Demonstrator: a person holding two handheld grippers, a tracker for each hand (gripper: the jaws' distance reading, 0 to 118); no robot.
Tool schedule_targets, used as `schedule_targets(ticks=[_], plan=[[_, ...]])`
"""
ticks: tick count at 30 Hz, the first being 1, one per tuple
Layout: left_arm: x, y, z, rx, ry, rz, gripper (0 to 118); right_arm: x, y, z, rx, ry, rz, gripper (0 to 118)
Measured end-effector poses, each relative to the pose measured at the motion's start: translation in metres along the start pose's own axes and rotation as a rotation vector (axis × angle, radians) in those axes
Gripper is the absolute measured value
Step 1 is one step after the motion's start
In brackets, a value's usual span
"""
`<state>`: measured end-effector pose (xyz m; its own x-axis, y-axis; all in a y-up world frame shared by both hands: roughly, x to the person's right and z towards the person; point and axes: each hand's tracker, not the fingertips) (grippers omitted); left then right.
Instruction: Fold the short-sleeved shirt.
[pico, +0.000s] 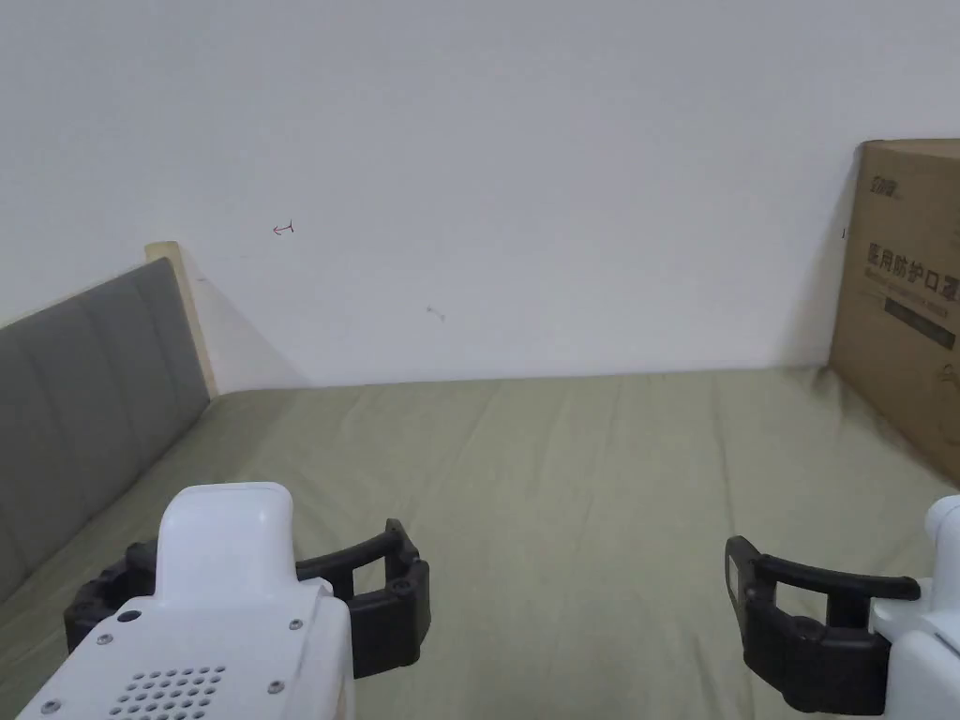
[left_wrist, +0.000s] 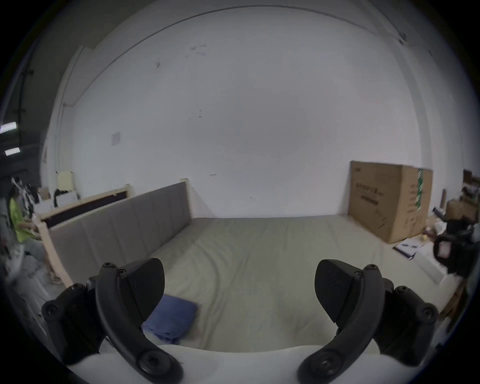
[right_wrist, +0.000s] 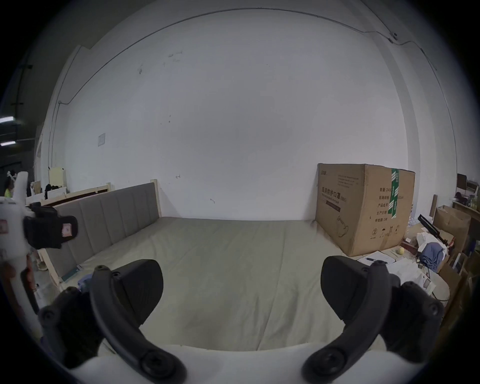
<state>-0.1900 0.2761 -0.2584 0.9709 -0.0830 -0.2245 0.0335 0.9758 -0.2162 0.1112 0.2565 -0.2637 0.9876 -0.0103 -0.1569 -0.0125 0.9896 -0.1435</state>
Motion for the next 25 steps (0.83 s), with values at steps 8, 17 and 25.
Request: schedule_targets(ticks=[8, 17, 25], plan=[[-0.006, -0.002, 0.013, -0.036, -0.082, 0.023, 115, -0.005, 0.012, 0.005, 0.003, -0.014, 0.009, 118], [0.002, -0.005, 0.015, -0.007, -0.019, -0.014, 115, -0.010, 0.011, 0.001, -0.042, 0.000, -0.014, 118], [0.001, -0.004, 0.007, -0.061, -0.068, 0.038, 115, -0.013, 0.008, -0.003, -0.053, 0.009, 0.006, 118]])
